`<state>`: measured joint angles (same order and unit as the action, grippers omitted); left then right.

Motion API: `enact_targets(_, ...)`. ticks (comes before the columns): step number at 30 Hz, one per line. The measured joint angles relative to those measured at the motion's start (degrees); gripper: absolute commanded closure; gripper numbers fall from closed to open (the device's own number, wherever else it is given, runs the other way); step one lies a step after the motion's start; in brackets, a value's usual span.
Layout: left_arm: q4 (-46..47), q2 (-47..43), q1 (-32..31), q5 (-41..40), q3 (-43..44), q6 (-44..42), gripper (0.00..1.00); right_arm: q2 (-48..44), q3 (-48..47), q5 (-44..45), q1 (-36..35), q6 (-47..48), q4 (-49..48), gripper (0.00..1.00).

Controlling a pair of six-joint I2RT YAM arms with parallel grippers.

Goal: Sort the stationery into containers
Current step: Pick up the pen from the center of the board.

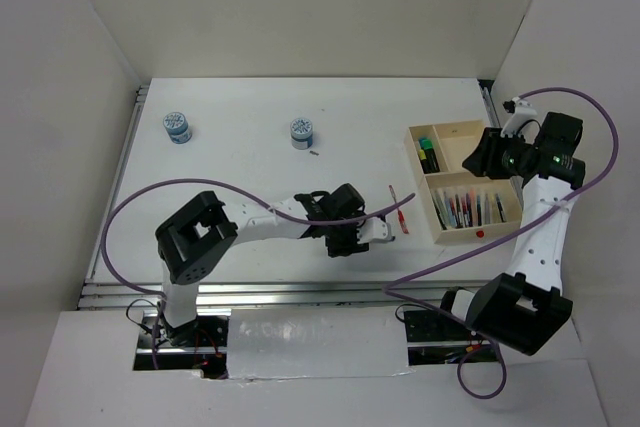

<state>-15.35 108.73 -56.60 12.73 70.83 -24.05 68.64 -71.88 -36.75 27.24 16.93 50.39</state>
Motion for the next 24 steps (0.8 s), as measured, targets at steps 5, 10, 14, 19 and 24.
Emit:
enact_targets(5, 0.44, 1.05, 0.94, -0.09, 0.00, 0.00, 0.43, 0.00, -0.02, -0.85, 0.00, -0.20, 0.35, 0.54)
enact_targets(10, 0.87, 1.05, 1.22, -0.07, 0.07, -0.02, 0.44, 0.00, -0.02, -1.38, 0.00, -0.17, 0.72, 0.54)
enact_targets(14, 0.90, 1.25, 1.27, -0.28, 0.31, 0.00, 0.45, 0.00, -0.02, -1.64, 0.00, -0.17, 0.90, 0.55)
enact_targets(19, 1.11, 3.06, 1.36, -0.46, 2.36, 0.28, 0.55, -0.07, -0.02, -2.10, 0.00, -0.13, 1.09, 0.57)
enact_targets(24, 1.55, 4.98, 0.81, -1.79, 4.68, 0.85, 0.68, -1.79, 0.00, -4.83, 0.17, -0.17, 0.92, 0.57)
